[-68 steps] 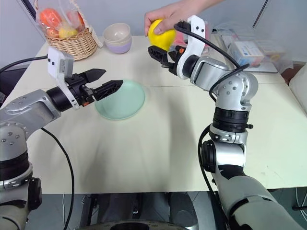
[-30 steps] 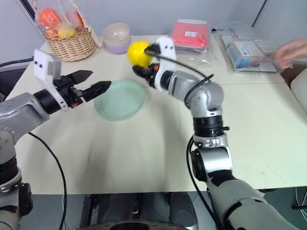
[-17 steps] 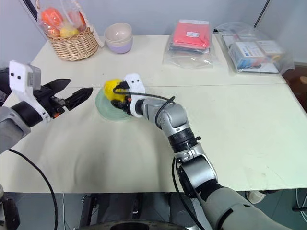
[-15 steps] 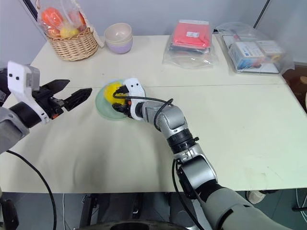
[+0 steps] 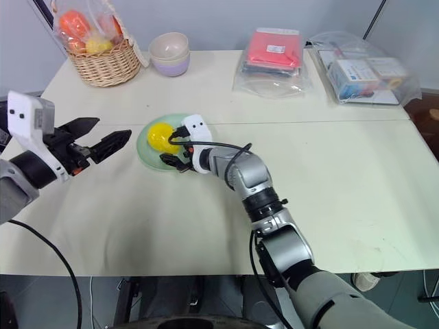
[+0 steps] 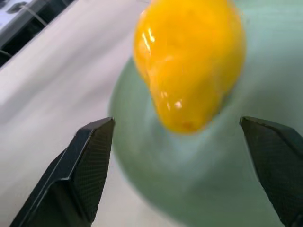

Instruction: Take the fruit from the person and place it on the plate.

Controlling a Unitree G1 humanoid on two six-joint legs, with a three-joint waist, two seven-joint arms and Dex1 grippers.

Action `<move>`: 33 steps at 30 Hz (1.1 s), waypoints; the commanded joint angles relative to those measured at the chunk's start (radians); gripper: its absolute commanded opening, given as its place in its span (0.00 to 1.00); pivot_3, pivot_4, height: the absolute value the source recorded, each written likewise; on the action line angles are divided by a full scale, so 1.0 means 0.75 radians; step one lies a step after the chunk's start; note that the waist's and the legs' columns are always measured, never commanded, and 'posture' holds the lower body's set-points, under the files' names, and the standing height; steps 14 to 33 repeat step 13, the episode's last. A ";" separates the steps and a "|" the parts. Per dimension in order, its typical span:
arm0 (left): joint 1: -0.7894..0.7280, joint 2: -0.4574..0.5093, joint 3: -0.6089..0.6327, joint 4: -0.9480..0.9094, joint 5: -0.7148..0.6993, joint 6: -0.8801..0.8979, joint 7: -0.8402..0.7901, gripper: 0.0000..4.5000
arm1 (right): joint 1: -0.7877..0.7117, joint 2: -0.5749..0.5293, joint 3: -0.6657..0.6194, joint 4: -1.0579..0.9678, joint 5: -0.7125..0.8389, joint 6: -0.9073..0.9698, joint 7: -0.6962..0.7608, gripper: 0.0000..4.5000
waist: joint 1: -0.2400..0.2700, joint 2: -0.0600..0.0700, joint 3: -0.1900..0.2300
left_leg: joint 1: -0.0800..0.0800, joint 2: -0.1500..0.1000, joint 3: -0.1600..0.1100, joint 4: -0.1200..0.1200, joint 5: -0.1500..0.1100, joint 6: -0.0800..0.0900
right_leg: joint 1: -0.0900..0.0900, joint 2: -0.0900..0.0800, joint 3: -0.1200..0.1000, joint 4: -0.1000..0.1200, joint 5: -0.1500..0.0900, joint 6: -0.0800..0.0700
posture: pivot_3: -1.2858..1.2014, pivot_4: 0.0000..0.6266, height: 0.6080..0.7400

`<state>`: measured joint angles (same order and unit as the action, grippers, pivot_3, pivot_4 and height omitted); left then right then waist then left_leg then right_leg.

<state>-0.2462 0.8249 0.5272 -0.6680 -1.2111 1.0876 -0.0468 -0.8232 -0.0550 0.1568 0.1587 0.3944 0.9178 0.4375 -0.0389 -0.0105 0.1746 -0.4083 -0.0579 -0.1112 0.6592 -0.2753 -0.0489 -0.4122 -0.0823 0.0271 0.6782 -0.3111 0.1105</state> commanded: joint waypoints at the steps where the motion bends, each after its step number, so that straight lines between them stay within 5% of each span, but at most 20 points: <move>1: -0.002 0.034 -0.007 -0.009 -0.008 -0.039 -0.030 1.00 | -0.034 -0.147 -0.141 -0.305 0.129 0.092 0.092 0.99 | 0.003 0.000 0.000 | 0.000 0.000 0.000 0.000 0.000 0.000 | 0.000 0.000 0.000 0.000 0.000 0.000 | 0.52 0.24 1.00; 8: -0.022 0.039 -0.072 0.024 0.017 -0.074 -0.084 1.00 | 0.096 -0.673 -0.303 -0.703 0.251 0.058 0.398 0.99 | 0.001 0.000 0.000 | 0.000 0.001 0.000 -0.002 -0.002 0.004 | 0.001 0.001 0.000 -0.004 0.000 0.000 | 0.52 0.24 1.00; 13: -0.038 0.040 -0.102 0.048 0.020 -0.097 -0.110 1.00 | 0.222 -0.898 -0.500 -0.833 0.403 0.080 0.516 0.99 | -0.004 0.000 0.000 | 0.000 0.002 0.001 -0.003 -0.004 0.007 | 0.002 0.001 0.000 -0.006 0.000 0.000 | 0.52 0.24 1.00; 33: -0.038 0.040 -0.102 0.048 0.020 -0.097 -0.110 1.00 | 0.222 -0.898 -0.500 -0.833 0.403 0.080 0.516 0.99 | -0.004 0.000 0.000 | 0.000 0.002 0.001 -0.003 -0.004 0.007 | 0.002 0.001 0.000 -0.006 0.000 0.000 | 0.52 0.24 1.00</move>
